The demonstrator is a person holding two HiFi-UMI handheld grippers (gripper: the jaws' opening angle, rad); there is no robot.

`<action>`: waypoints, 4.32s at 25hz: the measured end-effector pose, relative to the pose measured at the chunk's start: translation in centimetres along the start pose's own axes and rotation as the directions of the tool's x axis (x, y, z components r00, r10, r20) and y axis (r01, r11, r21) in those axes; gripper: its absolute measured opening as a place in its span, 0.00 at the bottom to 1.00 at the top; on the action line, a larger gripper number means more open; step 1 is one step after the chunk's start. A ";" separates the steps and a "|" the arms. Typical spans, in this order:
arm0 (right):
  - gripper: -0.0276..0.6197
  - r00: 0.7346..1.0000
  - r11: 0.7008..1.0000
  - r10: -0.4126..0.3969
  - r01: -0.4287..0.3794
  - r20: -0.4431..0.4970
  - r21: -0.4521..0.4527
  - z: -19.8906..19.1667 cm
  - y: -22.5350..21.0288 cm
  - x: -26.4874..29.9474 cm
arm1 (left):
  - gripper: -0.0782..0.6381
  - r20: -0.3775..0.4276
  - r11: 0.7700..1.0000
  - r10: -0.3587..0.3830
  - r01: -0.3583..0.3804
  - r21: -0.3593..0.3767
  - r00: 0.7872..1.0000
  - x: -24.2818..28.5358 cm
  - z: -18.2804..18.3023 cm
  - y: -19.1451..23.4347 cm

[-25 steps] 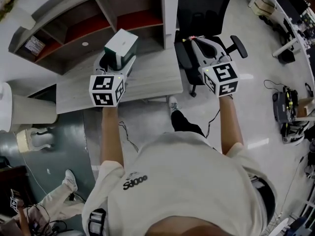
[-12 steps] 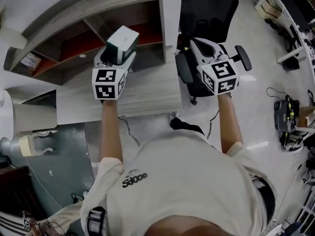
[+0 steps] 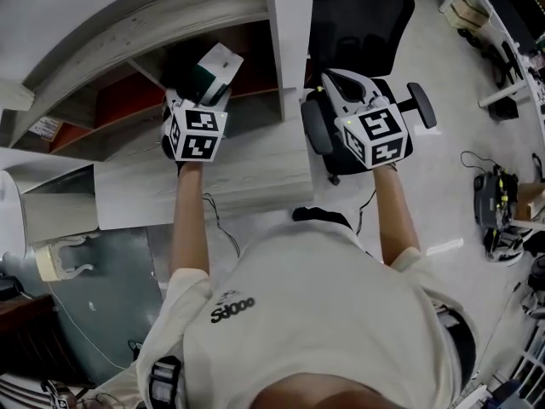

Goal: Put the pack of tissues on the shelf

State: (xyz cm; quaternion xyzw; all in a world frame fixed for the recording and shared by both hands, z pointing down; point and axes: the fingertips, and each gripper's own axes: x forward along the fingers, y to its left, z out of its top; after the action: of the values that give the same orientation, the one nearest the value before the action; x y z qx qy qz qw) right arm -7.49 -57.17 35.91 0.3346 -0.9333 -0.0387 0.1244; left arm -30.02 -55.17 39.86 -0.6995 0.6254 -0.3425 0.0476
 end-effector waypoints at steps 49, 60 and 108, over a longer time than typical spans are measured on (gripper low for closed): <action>0.05 0.997 0.998 -0.044 0.046 -0.057 0.049 -3.1 -1.0 -1.0 | 0.72 -0.072 0.915 -0.180 0.194 0.353 0.981 6.3 -0.7 -8.5; 0.05 0.995 0.996 -0.069 0.073 -0.077 0.051 -3.8 -2.6 -1.8 | 0.66 -0.034 0.935 -0.157 0.160 0.316 0.987 10.2 0.9 -7.3; 0.05 0.989 0.985 -0.145 0.146 0.013 -0.095 -0.2 18.3 -22.6 | 0.13 0.268 0.984 -0.091 0.129 -0.127 0.959 -26.5 -6.3 -11.1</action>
State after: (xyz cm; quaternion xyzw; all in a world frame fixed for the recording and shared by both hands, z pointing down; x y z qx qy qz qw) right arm -1.88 -28.71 34.26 0.3953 -0.9039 -0.0934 0.1342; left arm -23.59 -26.49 39.04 -0.7738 0.5967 -0.2039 0.0601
